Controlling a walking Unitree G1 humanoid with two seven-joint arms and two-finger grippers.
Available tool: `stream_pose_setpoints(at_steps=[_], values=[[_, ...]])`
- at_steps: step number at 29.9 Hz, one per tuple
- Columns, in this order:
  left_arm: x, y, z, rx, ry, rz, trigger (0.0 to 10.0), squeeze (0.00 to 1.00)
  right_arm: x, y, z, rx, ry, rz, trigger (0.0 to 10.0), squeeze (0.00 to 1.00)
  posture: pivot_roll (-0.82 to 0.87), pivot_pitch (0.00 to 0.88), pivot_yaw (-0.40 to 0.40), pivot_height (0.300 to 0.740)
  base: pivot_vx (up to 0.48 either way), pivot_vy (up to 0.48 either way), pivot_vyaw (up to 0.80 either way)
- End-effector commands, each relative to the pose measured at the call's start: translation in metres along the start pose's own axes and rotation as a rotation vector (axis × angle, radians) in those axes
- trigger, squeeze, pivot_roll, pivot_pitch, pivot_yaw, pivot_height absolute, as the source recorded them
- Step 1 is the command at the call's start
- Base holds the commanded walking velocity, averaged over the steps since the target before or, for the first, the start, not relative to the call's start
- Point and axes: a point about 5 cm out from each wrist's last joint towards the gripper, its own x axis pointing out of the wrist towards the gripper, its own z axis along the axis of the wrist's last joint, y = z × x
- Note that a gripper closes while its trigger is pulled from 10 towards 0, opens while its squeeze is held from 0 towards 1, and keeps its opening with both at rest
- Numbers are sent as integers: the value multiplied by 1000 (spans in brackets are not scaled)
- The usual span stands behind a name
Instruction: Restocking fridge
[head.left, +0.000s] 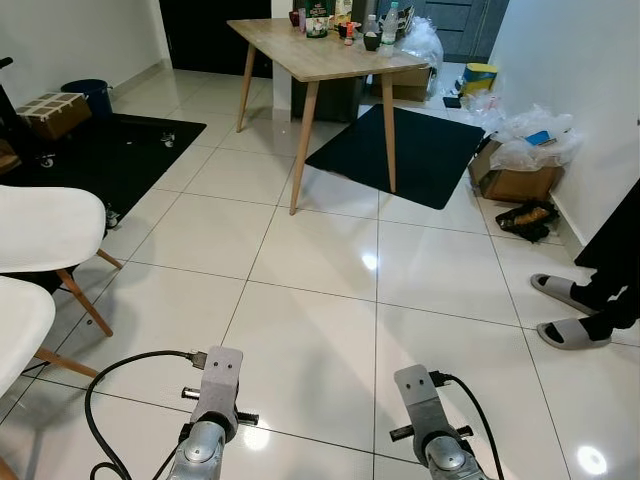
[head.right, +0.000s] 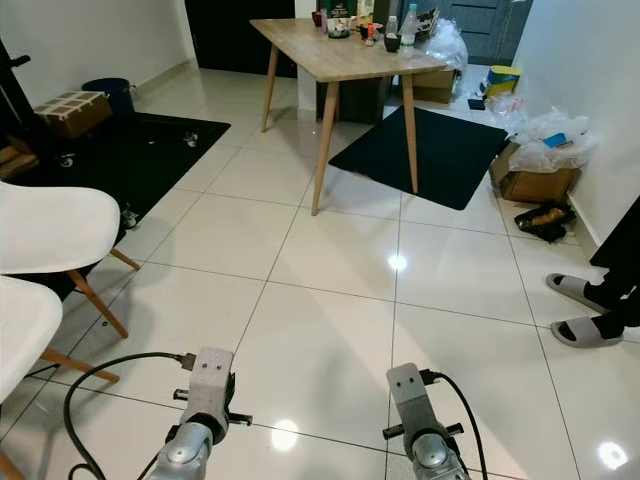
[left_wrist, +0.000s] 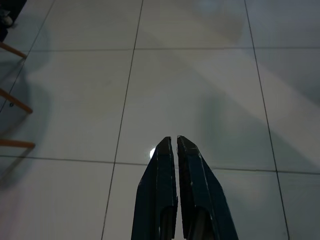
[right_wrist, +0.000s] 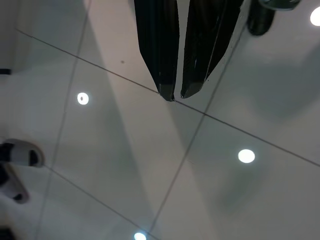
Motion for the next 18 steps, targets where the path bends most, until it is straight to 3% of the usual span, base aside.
stream_pose_setpoints(at_steps=[1, 4, 11, 18], values=[[-4, 9, -9, 52, 36, 27, 10000, 0, -1, -8, -9, 79, 51, -57, 10000, 0, -2, 0, -20, 740, 0, 0, 0], [-6, 11, -12, 63, 38, 45, 10000, 0, -1, -15, -12, 147, 76, -95, 10000, 0, -5, 0, -18, 740, 0, 0, 0], [-7, 23, -14, 14, 45, 142, 10000, 0, -2, -11, -14, 106, 73, -49, 10000, 0, -4, 0, -24, 740, 0, 0, 0], [-7, 24, -14, -15, 49, 152, 10000, 0, -3, -8, -16, 87, 85, -54, 10000, 0, 3, 0, -25, 740, 0, 0, 0]])
